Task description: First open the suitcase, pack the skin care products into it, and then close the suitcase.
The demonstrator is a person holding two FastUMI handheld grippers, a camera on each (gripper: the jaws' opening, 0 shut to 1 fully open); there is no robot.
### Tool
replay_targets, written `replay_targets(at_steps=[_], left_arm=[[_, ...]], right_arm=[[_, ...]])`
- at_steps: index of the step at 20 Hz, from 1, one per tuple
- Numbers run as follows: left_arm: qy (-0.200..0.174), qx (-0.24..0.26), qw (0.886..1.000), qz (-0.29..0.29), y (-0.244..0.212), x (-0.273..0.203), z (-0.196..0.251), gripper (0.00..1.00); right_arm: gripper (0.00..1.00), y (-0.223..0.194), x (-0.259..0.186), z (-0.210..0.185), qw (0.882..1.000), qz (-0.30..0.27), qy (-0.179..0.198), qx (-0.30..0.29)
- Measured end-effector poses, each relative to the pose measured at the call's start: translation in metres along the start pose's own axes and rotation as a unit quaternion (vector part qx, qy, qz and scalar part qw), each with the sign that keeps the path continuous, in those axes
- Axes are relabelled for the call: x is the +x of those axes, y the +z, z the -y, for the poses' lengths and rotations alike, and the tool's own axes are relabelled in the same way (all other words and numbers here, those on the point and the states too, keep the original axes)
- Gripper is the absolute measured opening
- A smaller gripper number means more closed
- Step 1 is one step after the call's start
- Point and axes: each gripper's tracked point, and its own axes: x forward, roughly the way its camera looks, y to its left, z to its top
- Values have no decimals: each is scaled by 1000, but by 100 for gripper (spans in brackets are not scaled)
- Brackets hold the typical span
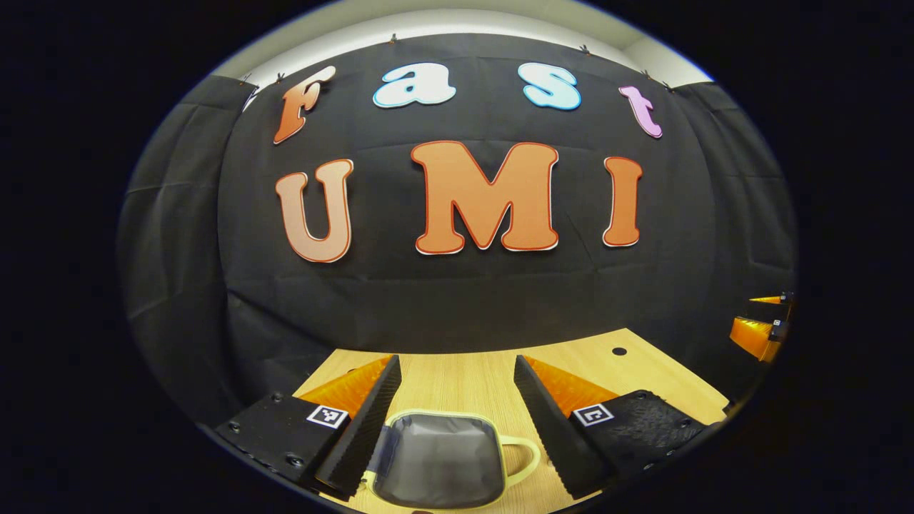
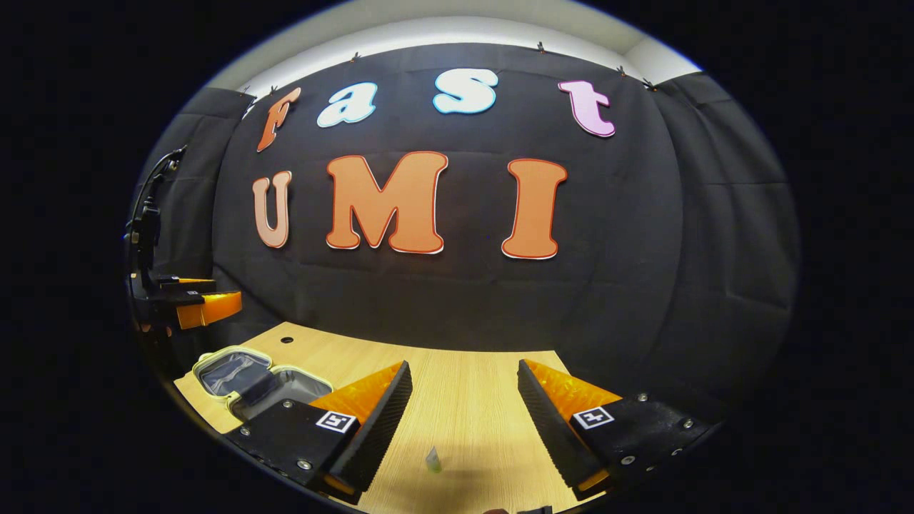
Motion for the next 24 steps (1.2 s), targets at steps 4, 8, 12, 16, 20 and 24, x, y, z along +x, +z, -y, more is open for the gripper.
replay_targets(at_steps=[4, 8, 12, 16, 20, 24], left_arm=[[-9, -4, 1000, 10, -6, 21, 22, 99], [-70, -39, 996, -28, -61, 37, 74, 98], [-136, -46, 986, -80, -125, 47, 143, 98], [-168, 43, 973, -151, -205, 56, 195, 99], [-162, 92, 959, -214, -279, 70, 210, 90], [-162, 106, 952, -235, -303, 76, 219, 46]], right_arm=[[95, -3, 2, 0, 1000, -3, 0, 2], [95, -8, 5, 4, 1000, -10, -3, -2], [95, -13, 6, 16, 1000, -18, -15, -6], [95, -23, 2, 37, 999, -34, -37, 0], [95, -29, -4, 61, 997, -46, -62, -3], [95, -36, -9, 79, 995, -57, -81, 2]])
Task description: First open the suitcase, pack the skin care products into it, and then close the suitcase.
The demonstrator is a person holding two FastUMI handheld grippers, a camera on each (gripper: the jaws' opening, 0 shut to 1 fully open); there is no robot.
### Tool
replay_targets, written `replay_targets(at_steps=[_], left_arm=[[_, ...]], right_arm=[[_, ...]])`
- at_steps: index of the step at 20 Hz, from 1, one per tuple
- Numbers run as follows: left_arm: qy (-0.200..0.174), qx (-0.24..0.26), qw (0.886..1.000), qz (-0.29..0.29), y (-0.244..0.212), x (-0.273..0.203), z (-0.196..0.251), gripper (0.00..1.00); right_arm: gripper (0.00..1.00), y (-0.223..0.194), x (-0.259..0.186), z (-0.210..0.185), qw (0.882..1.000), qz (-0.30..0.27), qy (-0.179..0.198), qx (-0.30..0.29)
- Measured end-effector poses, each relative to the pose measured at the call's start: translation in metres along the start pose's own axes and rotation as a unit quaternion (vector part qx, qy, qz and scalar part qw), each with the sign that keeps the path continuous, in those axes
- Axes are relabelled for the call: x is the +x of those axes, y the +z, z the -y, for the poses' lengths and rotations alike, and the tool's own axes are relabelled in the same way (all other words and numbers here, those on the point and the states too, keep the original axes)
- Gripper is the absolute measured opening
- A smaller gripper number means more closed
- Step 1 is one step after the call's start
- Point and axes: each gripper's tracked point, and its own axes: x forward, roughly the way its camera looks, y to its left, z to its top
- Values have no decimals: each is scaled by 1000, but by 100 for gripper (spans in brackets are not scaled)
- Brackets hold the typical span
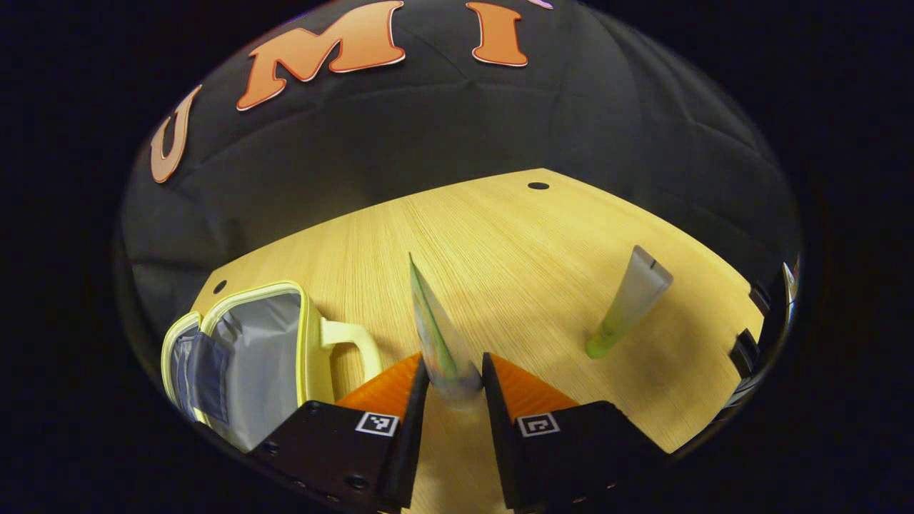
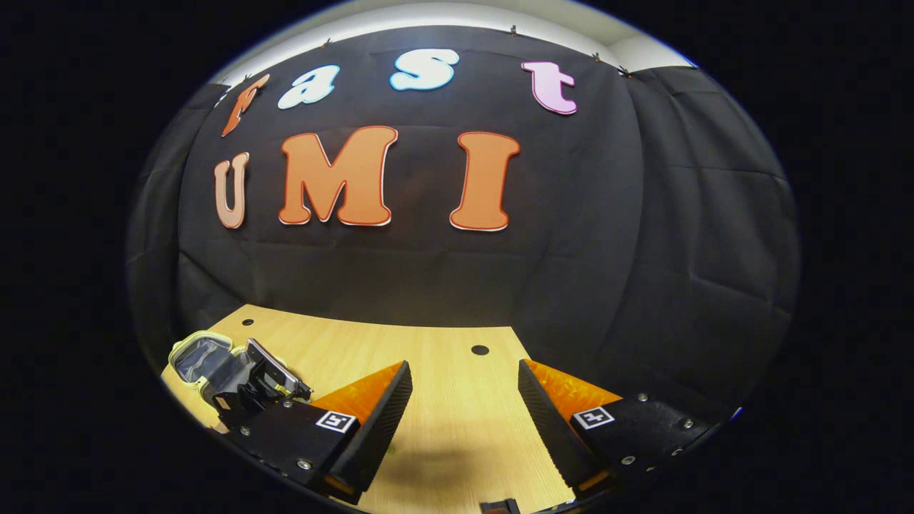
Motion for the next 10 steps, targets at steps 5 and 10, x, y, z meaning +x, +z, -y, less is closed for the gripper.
replay_targets(at_steps=[5, 10], left_arm=[[-34, -45, 998, -11, 10, -8, 5, 35], [-51, -64, 997, 4, 53, -67, -26, 35]], right_arm=[[95, -4, 3, 7, 1000, 0, -1, -2], [95, -1, 15, -7, 999, 6, 28, 14]])
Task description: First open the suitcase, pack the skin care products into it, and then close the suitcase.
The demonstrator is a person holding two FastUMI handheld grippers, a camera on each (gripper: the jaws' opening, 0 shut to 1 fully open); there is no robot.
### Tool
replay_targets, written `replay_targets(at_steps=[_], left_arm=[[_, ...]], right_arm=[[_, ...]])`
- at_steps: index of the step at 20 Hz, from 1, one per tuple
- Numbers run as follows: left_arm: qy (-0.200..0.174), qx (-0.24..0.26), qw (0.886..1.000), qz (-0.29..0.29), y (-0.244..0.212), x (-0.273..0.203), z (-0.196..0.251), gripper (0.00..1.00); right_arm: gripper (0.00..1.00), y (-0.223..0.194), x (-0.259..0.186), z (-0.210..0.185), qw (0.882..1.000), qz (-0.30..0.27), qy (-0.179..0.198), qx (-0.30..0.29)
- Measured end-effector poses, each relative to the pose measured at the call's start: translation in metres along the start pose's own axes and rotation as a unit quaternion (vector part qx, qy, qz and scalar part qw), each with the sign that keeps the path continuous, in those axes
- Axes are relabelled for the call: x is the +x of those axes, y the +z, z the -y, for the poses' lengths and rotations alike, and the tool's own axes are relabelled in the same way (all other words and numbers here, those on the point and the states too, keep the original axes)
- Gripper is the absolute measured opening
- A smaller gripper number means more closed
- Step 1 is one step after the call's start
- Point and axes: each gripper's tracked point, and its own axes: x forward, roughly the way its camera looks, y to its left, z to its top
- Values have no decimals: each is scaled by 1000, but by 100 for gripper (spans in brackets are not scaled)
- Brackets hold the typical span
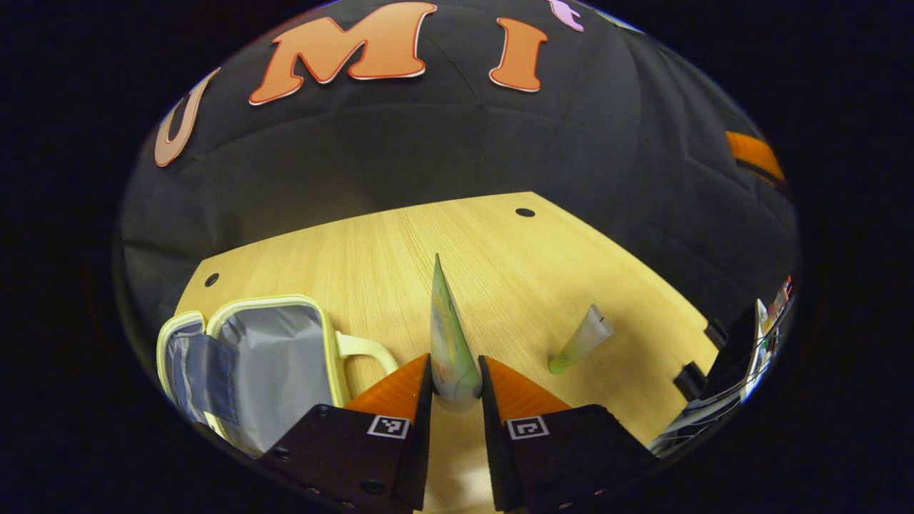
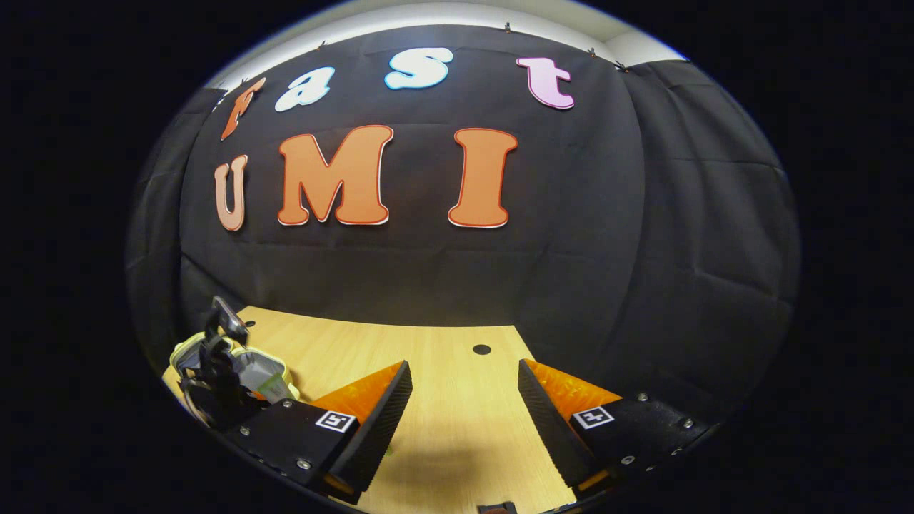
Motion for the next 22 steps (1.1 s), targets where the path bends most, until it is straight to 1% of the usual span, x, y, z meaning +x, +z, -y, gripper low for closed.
replay_targets(at_steps=[2, 3, 5, 7, 9, 11, 13, 15, 18, 19, 20, 21, 22], left_arm=[[5, -16, 1000, 0, 15, -30, -26, 35], [13, -21, 1000, -10, 17, -43, -44, 35], [32, -26, 997, -67, 3, -64, -83, 35], [53, -18, 990, -132, -25, -72, -123, 35], [77, -14, 977, -197, -57, -69, -165, 34], [83, -35, 965, -247, -84, -60, -190, 35], [84, -76, 952, -283, -107, -48, -203, 35], [91, -104, 942, -307, -124, -44, -214, 35], [106, -112, 936, -316, -134, -39, -224, 35], [108, -111, 937, -314, -132, -39, -225, 39], [111, -104, 939, -307, -126, -39, -228, 50], [115, -92, 943, -299, -124, -38, -232, 75], [119, -80, 945, -294, -112, -44, -233, 99]], right_arm=[[94, 2, 6, -9, 1000, 3, 15, 8], [94, 2, 9, -14, 1000, 4, 22, 13], [95, 3, 14, -22, 999, 5, 34, 20], [95, 4, 15, -26, 999, 6, 43, 23], [95, 2, 13, -26, 999, 7, 45, 22], [95, -2, 11, -20, 999, 2, 41, 22], [95, -8, 9, -12, 999, -6, 35, 28], [95, -15, 7, -4, 999, -14, 26, 33], [95, -22, 4, 5, 999, -24, 17, 34], [95, -24, 4, 7, 999, -26, 16, 35], [95, -25, 4, 7, 999, -27, 15, 37], [95, -26, 5, 7, 999, -28, 16, 39], [95, -26, 6, 5, 999, -28, 17, 40]])
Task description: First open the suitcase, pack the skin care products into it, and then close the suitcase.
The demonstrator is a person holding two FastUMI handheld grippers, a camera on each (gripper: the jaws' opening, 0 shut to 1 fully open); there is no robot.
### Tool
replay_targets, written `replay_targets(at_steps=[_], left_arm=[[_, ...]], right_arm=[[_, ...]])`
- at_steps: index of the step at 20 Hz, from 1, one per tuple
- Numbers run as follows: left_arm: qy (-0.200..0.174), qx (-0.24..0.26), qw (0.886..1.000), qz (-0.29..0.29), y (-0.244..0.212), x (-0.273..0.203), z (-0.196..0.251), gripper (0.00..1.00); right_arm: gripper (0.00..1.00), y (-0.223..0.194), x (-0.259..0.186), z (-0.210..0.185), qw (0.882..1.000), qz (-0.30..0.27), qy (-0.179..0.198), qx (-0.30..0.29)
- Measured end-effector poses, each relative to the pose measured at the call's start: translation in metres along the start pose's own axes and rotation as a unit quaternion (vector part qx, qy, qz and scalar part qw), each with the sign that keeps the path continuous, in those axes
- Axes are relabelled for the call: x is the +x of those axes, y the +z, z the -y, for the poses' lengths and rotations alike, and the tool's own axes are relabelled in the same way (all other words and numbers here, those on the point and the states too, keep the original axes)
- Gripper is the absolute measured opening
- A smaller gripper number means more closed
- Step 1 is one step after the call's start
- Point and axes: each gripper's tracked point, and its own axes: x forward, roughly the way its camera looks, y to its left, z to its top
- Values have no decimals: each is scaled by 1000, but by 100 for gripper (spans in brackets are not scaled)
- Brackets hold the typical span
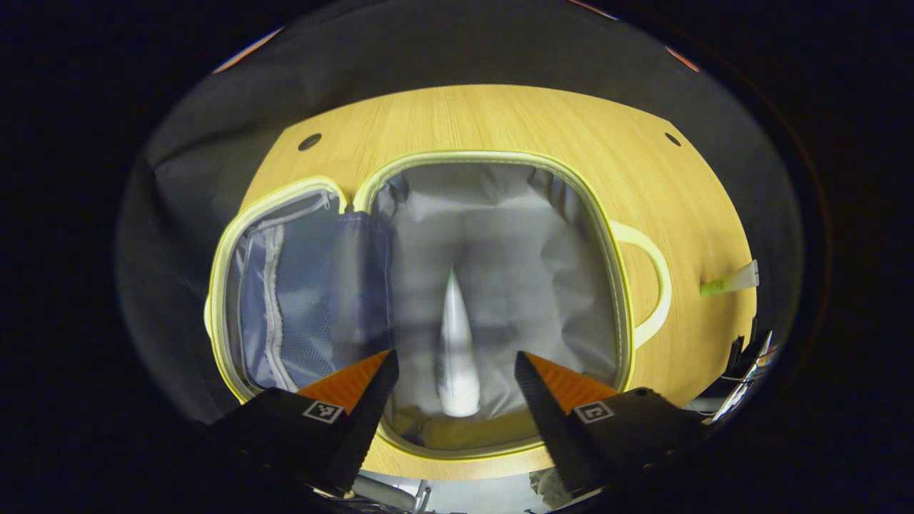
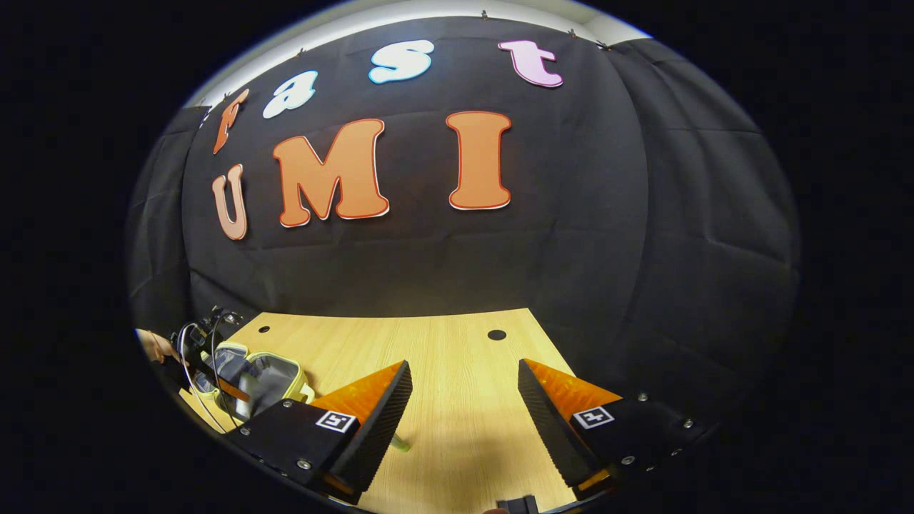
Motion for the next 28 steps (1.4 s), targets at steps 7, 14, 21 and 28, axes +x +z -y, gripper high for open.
replay_targets(at_steps=[7, 14, 21, 28], left_arm=[[8, -2, 994, 105, 15, -59, 10, 97], [-16, -67, 980, 189, -8, -118, 25, 97], [-8, -132, 969, 210, -42, -147, 3, 98], [19, -163, 965, 204, -59, -148, -22, 99]], right_arm=[[95, -12, 19, -33, 999, -9, 39, -13], [95, -83, 57, -94, 986, -63, 115, -100], [94, -210, 89, -109, 957, -222, 146, -116], [48, -270, 98, -107, 932, -291, 156, -148]])
